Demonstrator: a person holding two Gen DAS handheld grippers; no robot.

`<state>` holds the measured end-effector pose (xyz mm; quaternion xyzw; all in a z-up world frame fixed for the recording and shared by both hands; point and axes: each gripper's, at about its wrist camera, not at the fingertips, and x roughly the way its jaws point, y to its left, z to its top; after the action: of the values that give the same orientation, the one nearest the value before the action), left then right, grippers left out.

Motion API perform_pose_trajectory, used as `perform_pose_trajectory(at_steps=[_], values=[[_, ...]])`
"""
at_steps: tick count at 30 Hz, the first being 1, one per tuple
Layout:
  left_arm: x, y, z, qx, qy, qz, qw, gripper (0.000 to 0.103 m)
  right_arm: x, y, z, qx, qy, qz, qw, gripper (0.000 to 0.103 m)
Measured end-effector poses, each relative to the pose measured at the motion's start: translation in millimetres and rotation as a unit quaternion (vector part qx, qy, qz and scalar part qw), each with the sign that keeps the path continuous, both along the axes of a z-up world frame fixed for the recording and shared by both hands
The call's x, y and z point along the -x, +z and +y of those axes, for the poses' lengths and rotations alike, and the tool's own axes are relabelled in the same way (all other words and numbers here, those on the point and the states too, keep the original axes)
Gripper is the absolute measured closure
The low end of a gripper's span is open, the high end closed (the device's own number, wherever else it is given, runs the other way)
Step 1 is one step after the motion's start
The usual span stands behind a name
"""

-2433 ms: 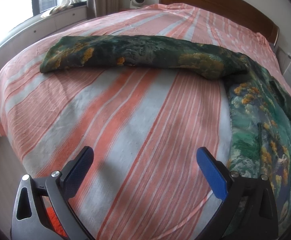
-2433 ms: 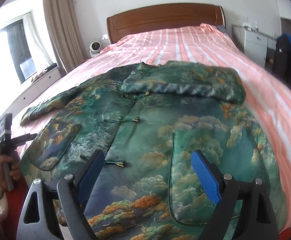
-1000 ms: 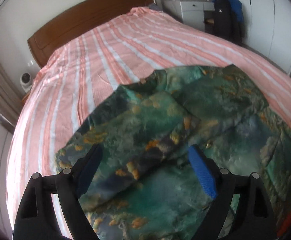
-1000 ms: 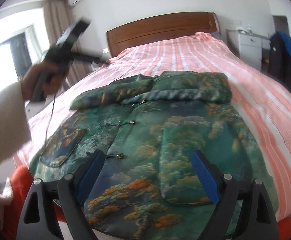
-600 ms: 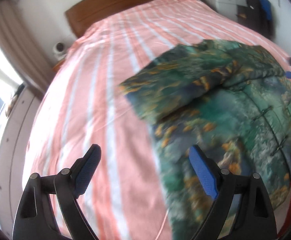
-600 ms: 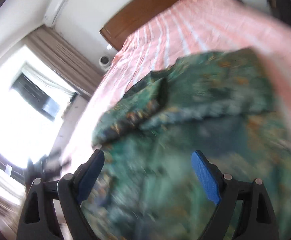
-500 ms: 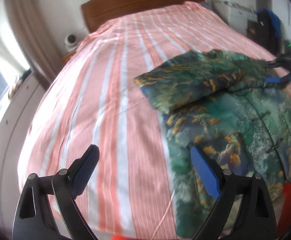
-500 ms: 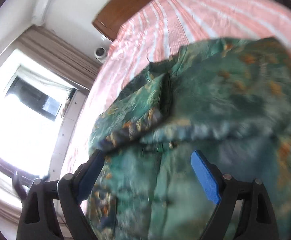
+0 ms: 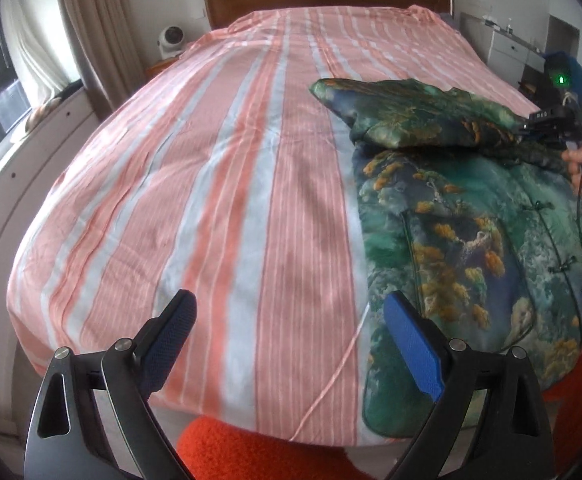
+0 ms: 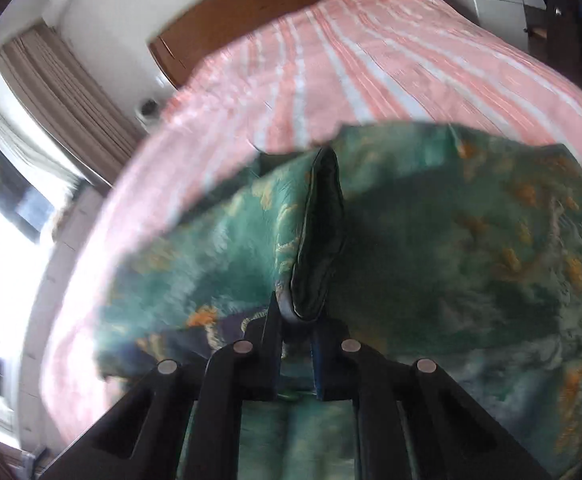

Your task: Fold large clothes

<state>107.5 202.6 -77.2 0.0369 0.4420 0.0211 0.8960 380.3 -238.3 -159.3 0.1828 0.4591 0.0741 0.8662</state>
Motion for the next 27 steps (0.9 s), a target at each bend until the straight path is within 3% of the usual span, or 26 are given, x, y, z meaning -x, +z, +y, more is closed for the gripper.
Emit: perform_pose_trajectory(at_steps=[2, 5, 7, 8, 13, 17, 20, 22, 24, 27], values=[[-17.3, 0.2, -10.6, 0.007, -0.010, 0.004, 0.9999, 0.008, -5.6, -31.7, 3.6, 0.008, 0.003, 0.044, 0.999, 0.089], [-43.2, 15.3, -22.2, 0.009, -0.016, -0.008, 0.9998, 0.008, -2.2, -41.8, 4.4, -0.012, 0.002, 0.034, 0.999, 0.081], [-60.3, 33.4, -27.8, 0.013, -0.023, -0.027, 0.9993, 0.008, 3.4, -30.1, 2.1, -0.026, 0.014, 0.031, 0.999, 0.065], [-72.2, 42.9, -30.5, 0.016, -0.025, -0.039, 0.9988, 0.007, 8.0, -21.4, -2.8, -0.026, 0.018, 0.025, 0.999, 0.063], [-146.4, 57.2, -52.4, 0.020, -0.037, -0.057, 0.9975, 0.005, 20.3, 41.5, -11.2, 0.027, 0.034, -0.063, 0.997, 0.062], [-205.7, 26.8, -77.4, -0.002, -0.031, -0.040, 0.9987, 0.005, -2.4, 47.8, 13.4, 0.014, 0.112, -0.065, 0.991, 0.061], [-240.4, -25.8, -89.5, -0.034, -0.018, 0.036, 0.9986, 0.006, -24.6, 15.4, 34.8, 0.029, 0.133, -0.026, 0.990, 0.062], [-251.8, -63.6, -92.1, -0.039, -0.018, 0.093, 0.9947, 0.005, -37.3, -21.8, 37.8, 0.036, 0.125, 0.031, 0.991, 0.061], [-246.1, -69.1, -90.9, -0.040, -0.015, 0.081, 0.9958, 0.004, -36.7, -41.8, 29.4, 0.011, 0.107, 0.040, 0.993, 0.062], [-222.3, -44.7, -83.9, -0.026, -0.011, 0.043, 0.9987, 0.005, -24.6, -22.5, 16.5, -0.024, 0.093, 0.018, 0.995, 0.061]])
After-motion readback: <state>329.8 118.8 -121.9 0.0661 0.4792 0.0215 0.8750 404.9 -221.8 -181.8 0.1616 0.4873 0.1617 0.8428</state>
